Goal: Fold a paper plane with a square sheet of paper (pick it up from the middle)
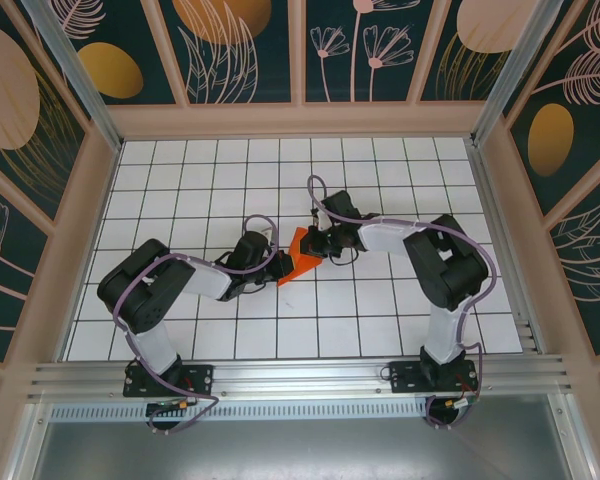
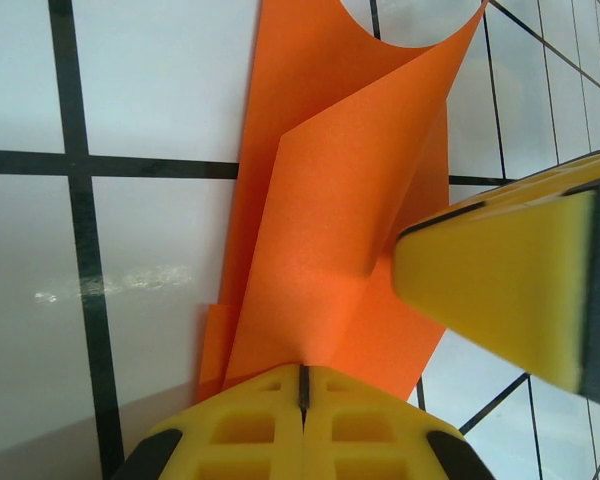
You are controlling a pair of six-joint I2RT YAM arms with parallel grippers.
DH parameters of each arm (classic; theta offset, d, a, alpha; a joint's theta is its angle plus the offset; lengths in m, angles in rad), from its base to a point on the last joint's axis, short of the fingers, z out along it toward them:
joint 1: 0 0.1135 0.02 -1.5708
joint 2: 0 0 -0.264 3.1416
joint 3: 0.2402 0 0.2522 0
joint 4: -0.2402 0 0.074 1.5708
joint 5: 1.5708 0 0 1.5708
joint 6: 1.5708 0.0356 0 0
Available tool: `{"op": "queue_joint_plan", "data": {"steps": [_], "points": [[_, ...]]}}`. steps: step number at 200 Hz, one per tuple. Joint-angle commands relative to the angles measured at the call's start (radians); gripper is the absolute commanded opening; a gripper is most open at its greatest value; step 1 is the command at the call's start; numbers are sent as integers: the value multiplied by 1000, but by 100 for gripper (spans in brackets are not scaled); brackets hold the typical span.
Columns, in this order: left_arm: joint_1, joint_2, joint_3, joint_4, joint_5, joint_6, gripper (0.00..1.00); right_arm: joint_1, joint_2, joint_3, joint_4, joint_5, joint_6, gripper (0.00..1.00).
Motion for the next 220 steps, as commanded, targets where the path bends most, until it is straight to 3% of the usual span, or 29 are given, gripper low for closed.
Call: {"op": "queue_joint_plan", "data": {"steps": [1, 129, 204, 220], "points": [[-1, 33, -31, -205, -25, 16, 0, 9, 22, -2, 31, -31, -32, 5], [-1, 24, -31, -218, -28, 23, 0, 4, 81, 16, 2, 16, -55, 5], [0, 27, -46, -246, -27, 39, 0, -48, 92, 30, 18, 37, -87, 4], [-1, 27, -48, -243, -25, 39, 0, -105, 98, 35, 37, 39, -86, 5]]}}
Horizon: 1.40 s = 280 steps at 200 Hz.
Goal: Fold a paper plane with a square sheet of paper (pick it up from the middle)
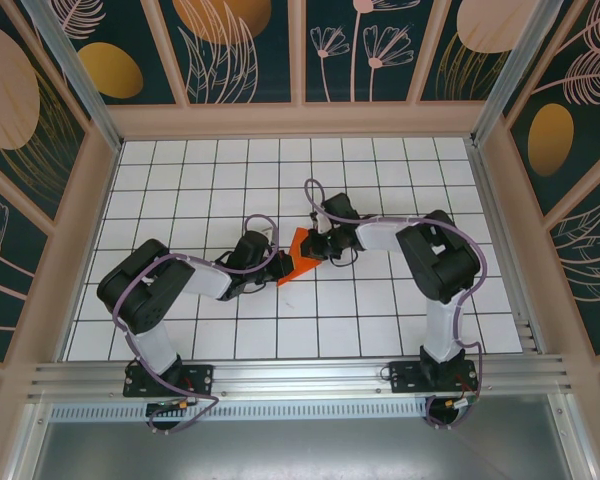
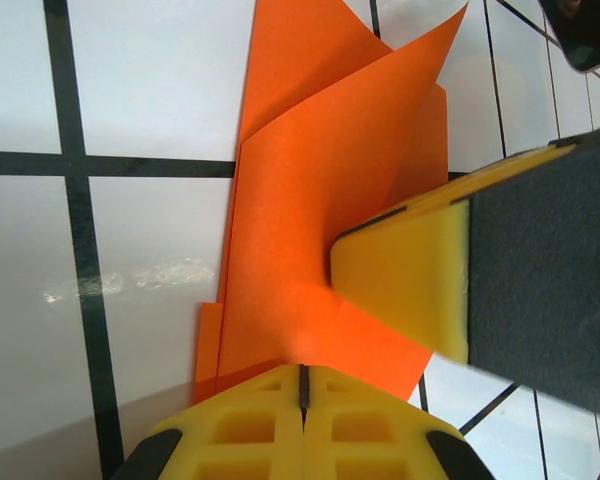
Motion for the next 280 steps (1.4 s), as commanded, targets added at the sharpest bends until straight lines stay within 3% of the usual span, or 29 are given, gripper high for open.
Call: {"op": "queue_joint_plan", "data": {"steps": [1, 59, 122, 160, 205, 280], "points": [[-1, 29, -52, -227, -24, 24, 0, -77, 37, 25, 24, 59, -29, 5], [-1, 24, -51, -227, -22, 29, 0, -166, 26, 79, 35, 84, -43, 4], [-1, 26, -37, -224, -20, 28, 0, -100, -132, 8, 44, 56, -66, 6], [-1, 28, -34, -225, -20, 28, 0, -30, -56, 24, 30, 33, -71, 6], [-1, 21, -38, -225, -19, 27, 0, -29, 26, 72, 19, 10, -94, 6], [-1, 14, -45, -228, -13, 35, 0, -148, 97, 102, 40, 55, -79, 5]]}}
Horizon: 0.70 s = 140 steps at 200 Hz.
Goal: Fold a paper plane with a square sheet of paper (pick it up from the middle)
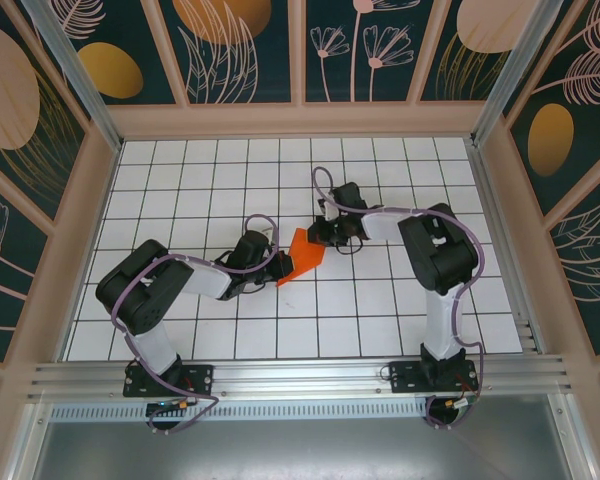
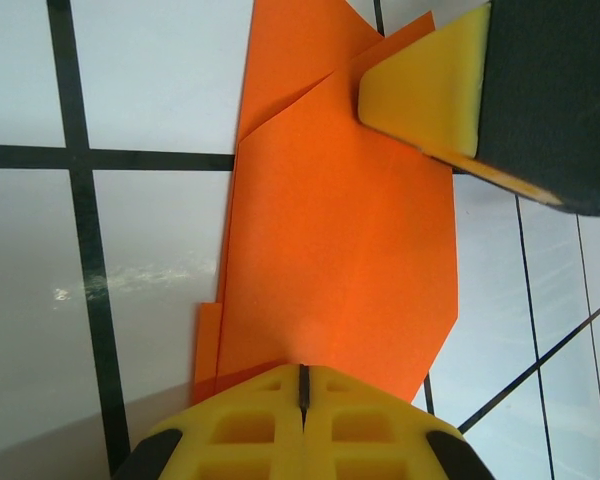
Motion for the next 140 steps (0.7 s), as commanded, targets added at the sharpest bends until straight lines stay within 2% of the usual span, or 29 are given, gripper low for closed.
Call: {"op": "queue_joint_plan", "data": {"steps": [1, 35, 61, 101, 140], "points": [[-1, 23, -48, -202, -13, 24, 0, -65, 37, 27, 20, 52, -4, 5], [-1, 18, -54, -192, -12, 23, 0, -128, 56, 57, 23, 80, 19, 5], [0, 15, -56, -186, -13, 21, 0, -135, -2, 79, -6, 133, 18, 5], [-1, 7, -52, -185, -15, 20, 0, -78, -201, -14, 24, 56, 41, 7], [-1, 7, -38, -185, -16, 21, 0, 18, -201, -75, 22, 40, 73, 7]]}}
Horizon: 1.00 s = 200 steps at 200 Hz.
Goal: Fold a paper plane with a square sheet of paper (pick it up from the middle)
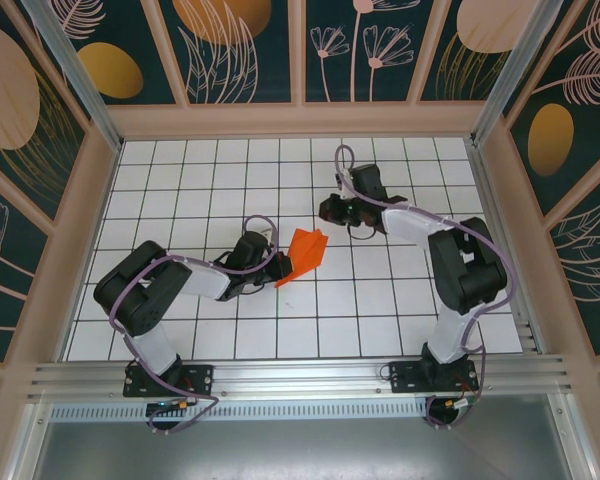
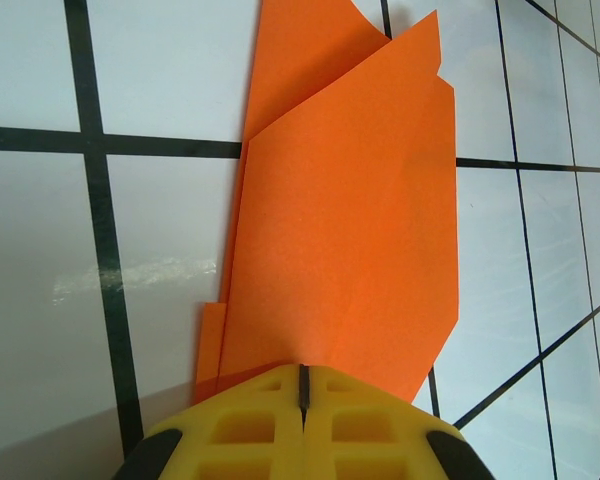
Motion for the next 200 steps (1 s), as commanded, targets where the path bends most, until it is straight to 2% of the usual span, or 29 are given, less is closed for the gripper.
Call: {"op": "queue_joint_plan", "data": {"steps": [1, 37, 82, 147, 200], "points": [[-1, 21, -28, -177, -16, 21, 0, 55, 18, -49, 7, -31, 34, 7], [-1, 18, -21, -172, -13, 19, 0, 108, 97, -61, 54, -60, 68, 7], [-1, 17, -16, -172, -6, 22, 0, 109, 166, -53, 61, -62, 67, 6], [-1, -28, -9, -218, 27, 68, 0, 101, 236, -42, -37, 47, 66, 6], [-1, -136, 38, -186, 111, 68, 21, 101, 258, -48, -44, 44, 68, 6]]}}
